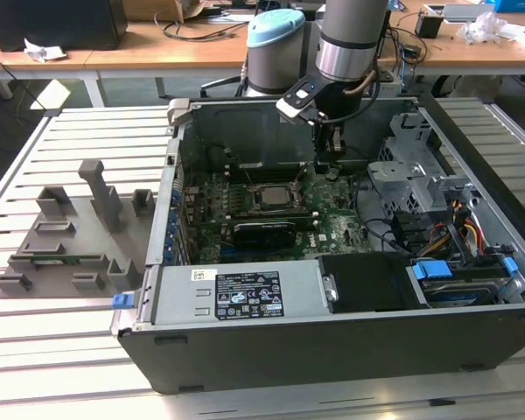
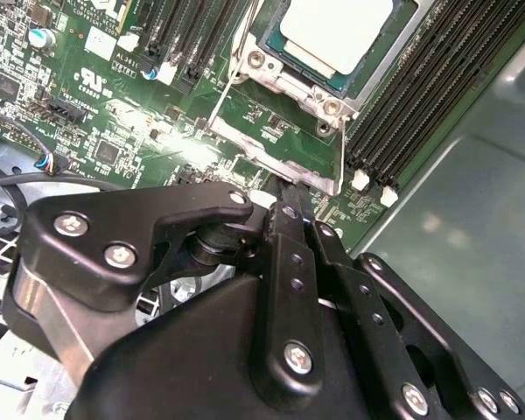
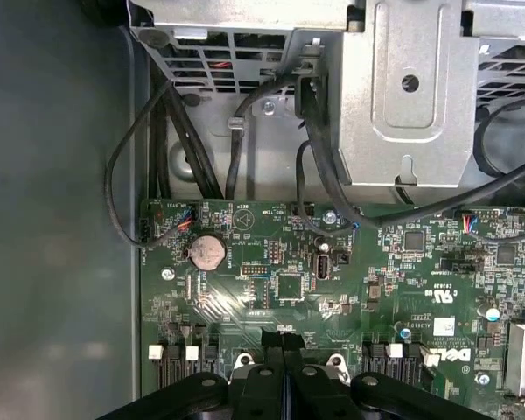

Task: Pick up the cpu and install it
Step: 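Close the cpu cover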

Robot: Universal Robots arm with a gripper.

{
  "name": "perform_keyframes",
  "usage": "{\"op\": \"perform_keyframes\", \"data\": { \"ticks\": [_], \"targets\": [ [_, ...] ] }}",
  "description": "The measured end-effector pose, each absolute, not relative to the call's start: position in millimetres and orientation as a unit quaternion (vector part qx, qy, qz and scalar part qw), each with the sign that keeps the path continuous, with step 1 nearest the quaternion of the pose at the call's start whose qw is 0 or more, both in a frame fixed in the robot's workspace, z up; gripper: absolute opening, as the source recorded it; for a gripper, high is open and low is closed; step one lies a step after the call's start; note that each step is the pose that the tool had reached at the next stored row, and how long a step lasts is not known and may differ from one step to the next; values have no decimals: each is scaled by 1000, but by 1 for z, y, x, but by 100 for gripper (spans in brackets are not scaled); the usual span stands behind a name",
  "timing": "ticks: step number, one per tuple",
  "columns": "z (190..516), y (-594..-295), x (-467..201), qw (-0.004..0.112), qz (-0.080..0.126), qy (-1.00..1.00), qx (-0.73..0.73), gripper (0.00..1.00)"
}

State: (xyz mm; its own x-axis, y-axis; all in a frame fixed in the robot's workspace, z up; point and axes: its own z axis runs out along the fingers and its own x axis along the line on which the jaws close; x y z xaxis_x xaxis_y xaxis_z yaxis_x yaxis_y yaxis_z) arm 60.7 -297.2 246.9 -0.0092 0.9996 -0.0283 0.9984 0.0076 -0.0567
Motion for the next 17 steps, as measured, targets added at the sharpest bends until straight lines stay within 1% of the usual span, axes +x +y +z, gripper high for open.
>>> {"op": "perform_keyframes", "data": {
  "ticks": [17],
  "targets": [
    [247,-297,57,10,30,-710,-704,11]
  ]
}}
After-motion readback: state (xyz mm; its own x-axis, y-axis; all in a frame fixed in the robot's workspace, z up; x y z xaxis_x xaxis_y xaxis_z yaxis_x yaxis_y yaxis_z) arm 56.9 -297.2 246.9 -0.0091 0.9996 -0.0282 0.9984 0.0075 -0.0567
